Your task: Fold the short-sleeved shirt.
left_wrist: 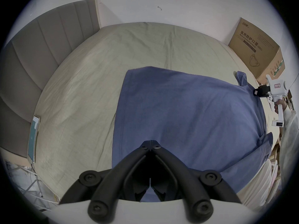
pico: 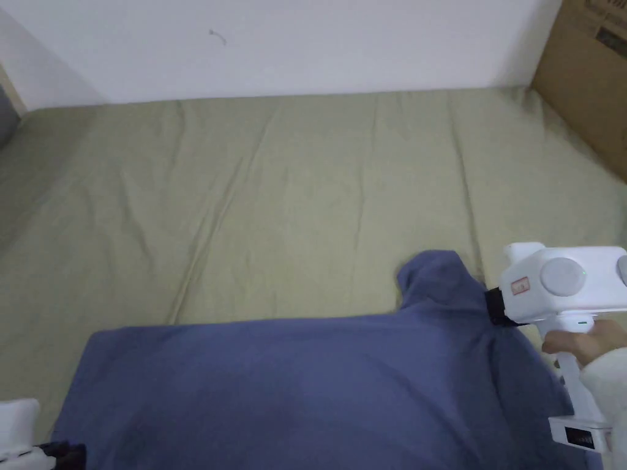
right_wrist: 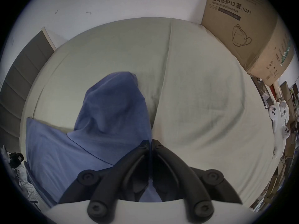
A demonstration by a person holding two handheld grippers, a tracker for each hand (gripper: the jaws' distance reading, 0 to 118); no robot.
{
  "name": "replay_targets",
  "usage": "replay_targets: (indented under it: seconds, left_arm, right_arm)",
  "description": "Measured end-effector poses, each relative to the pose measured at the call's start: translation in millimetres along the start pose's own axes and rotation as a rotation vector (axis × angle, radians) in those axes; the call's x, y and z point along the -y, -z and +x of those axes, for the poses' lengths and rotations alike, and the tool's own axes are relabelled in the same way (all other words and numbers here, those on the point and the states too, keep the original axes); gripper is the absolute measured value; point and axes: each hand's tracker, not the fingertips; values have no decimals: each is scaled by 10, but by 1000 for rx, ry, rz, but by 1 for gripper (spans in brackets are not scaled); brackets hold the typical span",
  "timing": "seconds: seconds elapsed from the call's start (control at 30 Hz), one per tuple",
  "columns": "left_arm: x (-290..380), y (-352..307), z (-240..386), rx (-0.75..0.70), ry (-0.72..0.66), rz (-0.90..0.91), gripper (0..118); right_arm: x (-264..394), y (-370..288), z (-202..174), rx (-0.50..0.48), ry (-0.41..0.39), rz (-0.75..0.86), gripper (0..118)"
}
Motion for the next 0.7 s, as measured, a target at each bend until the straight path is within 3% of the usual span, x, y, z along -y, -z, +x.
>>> replay_targets:
  seconds: [0.1,0.23,0.27,0.43,0.6,0.63,0.7]
  left_arm:
    - [-222,104,-68,61,-19,-2,2]
    - [-709,431,-186,66,-79,-3,92]
    - [-851,523,-203,57,-89,-3,97]
    - [-1378,1088,-313,-11,-112,-43,97]
    - [-1501,1505,-336,-29,-140,-142,98]
    - [-1500,1512,-314,-30,-132,-142,95]
    - [-1471,1460,-253,-56,-102,-128,80]
  right_arm:
    - [-10,-72,-9,1,-19,9,2]
    - [-35,-102,-47,3,-27,11,2]
    - [-33,-107,-59,5,-34,11,2]
    - [-33,-102,-73,4,-50,7,2]
    - [-34,-103,-41,-16,-33,-4,2]
    - [-31,-108,-44,-16,-33,-3,2]
    - [-23,-114,-62,-14,-43,0,2]
